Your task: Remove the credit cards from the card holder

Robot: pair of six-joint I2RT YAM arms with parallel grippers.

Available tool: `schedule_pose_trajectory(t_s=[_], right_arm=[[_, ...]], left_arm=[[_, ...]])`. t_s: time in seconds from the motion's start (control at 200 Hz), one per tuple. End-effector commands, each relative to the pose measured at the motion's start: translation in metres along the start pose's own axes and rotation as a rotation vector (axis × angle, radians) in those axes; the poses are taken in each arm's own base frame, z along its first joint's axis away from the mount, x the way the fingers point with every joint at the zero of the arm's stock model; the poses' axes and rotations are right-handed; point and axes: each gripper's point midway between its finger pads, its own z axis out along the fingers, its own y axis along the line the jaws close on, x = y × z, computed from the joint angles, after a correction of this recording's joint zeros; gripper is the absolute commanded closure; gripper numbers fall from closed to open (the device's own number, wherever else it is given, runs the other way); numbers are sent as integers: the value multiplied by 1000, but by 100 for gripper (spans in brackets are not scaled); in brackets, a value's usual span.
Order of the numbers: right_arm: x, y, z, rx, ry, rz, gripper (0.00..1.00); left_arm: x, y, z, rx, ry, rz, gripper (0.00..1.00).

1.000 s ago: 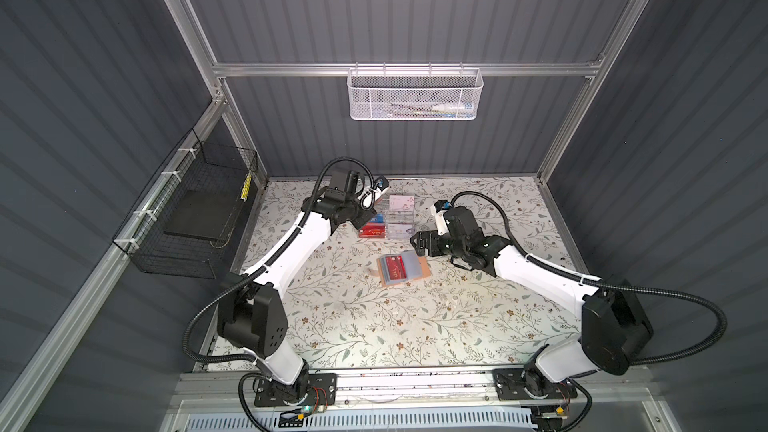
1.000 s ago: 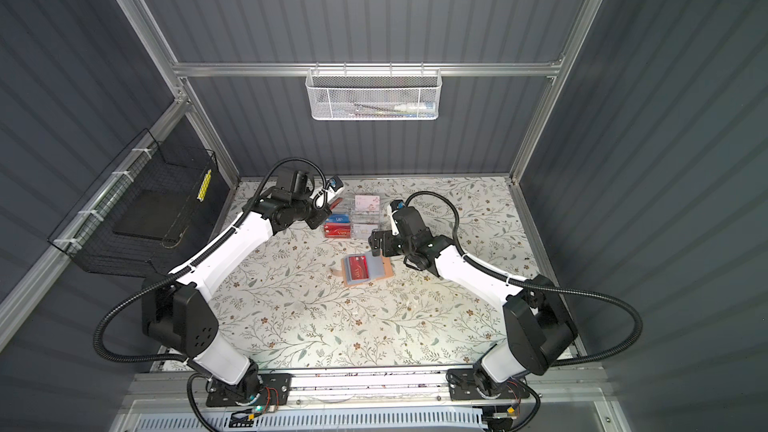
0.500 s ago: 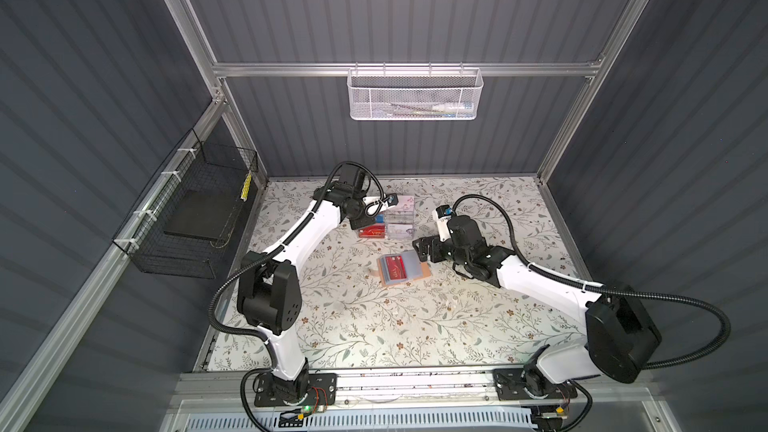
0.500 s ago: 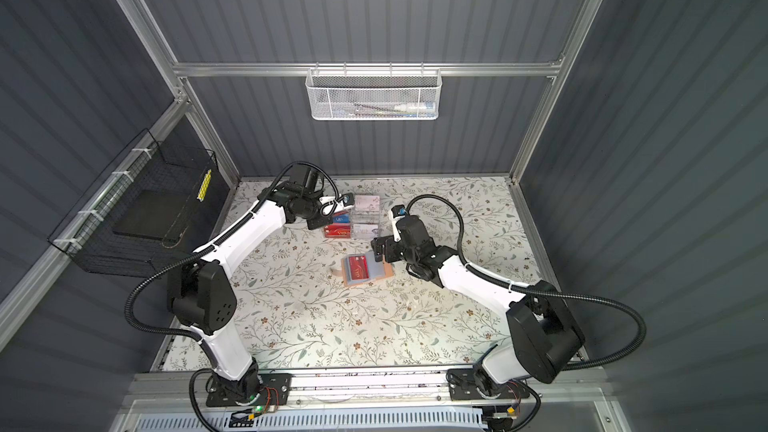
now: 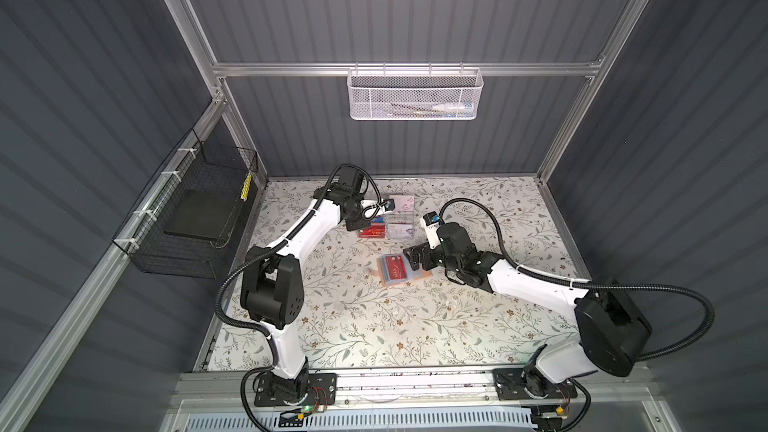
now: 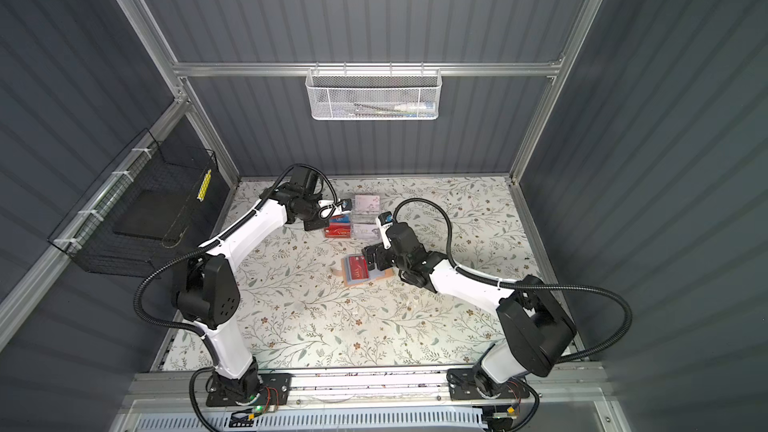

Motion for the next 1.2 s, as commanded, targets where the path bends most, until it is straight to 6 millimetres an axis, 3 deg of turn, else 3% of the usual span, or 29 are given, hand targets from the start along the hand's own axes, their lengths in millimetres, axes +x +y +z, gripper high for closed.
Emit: schedule_pose_trajectory(t_s=[0.0,0.525,0.82,1.196], right_arm=[[-6,2,0,1,-21,-19,1],[-2,0,6,14,-6,-16,1],[-3,4,6,-9,-1,-5,1],[-2,5,6,-10,1,-7,1]], left_arm=[[10,-16,10,72,25,123,100],[16,-30,43,129,63,159,100],[10,-25,39,103,45,175,100],[8,-36,55,137,63,211,100]])
